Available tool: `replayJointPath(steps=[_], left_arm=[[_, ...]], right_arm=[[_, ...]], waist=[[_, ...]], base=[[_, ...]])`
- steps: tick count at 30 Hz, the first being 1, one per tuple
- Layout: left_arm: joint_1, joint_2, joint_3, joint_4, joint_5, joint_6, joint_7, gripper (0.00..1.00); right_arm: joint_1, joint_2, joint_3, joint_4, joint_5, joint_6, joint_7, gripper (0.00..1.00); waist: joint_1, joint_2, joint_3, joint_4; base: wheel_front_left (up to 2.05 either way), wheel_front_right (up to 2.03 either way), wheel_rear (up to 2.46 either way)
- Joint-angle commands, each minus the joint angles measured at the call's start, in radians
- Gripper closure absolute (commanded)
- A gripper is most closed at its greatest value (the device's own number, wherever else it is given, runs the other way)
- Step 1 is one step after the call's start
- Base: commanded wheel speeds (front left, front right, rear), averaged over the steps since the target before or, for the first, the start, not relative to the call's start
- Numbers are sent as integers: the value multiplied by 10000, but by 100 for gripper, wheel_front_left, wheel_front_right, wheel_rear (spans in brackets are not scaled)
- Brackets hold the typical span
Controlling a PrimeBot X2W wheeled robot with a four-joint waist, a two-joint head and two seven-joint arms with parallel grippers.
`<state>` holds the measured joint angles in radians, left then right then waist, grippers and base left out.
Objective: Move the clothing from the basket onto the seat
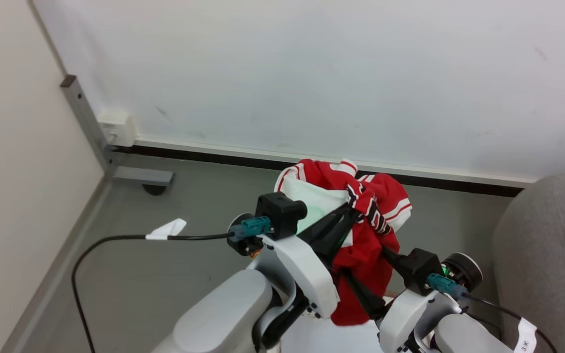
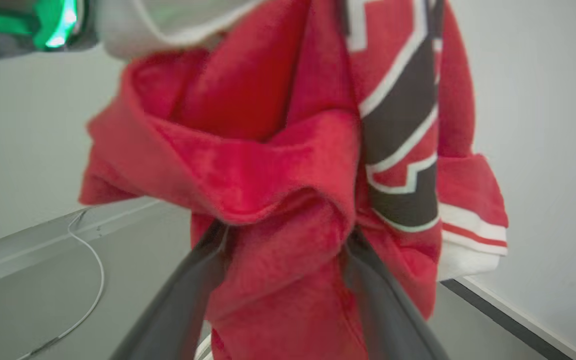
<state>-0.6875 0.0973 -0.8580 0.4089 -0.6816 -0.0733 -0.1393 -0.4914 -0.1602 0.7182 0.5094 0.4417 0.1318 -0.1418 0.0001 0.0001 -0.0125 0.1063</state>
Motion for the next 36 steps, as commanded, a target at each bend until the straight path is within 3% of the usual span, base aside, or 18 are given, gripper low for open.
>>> replayJointPath(steps=[1, 7, 9, 10, 18, 26, 28, 29, 30, 36], left_arm=[[110, -87, -87, -24, -59, -65, 35, 100], [174, -188, -309, -35, -165, -119, 28, 100], [187, -211, -347, 0, -180, -105, 33, 100], [192, -199, -340, 46, -207, -69, 25, 100], [289, -12, -219, 321, -327, 35, -136, 100], [394, 123, -203, 483, -346, 104, -253, 100], [383, 147, -268, 393, -290, 46, -346, 48], [400, 153, -301, 346, -272, 34, -354, 9], [410, 159, -332, 302, -244, 35, -378, 0], [414, 270, -419, -31, -12, 145, -545, 0]], right_arm=[[-270, 12, 169, 399, 100, -22, -52, 0], [-974, 329, 601, 1850, 381, -22, -588, 0], [-1145, 441, 692, 2239, 485, -22, -760, 57], [-1288, 514, 792, 2500, 615, -22, -918, 100], [-1313, 409, 745, 2594, 1134, -22, -1243, 100], [-412, -30, -598, 1099, 1283, -21, -1235, 100], [-186, -70, -945, 745, 1243, -21, -1236, 100], [-111, -101, -1149, 595, 1240, -22, -1235, 100], [-52, -145, -1354, 441, 1222, -22, -1237, 100], [98, -262, -2433, -195, 830, -22, -1236, 100]], waist=[[-1, -1, -83, 301], [-1, -1, -153, 690], [-1, -1, -172, 776], [-1, -1, -182, 828], [-1, -1, -171, 719], [-1, -1, -30, 156], [-1, -1, 30, -64], [-1, -1, 63, -190], [-1, -1, 112, -314], [-1, -1, 483, -1198]], base=[[0, 0, 0], [0, 0, 0], [0, 0, 0], [0, 0, 0], [0, 0, 0], [0, 0, 0], [0, 0, 0], [0, 0, 0], [0, 0, 0], [0, 0, 0]])
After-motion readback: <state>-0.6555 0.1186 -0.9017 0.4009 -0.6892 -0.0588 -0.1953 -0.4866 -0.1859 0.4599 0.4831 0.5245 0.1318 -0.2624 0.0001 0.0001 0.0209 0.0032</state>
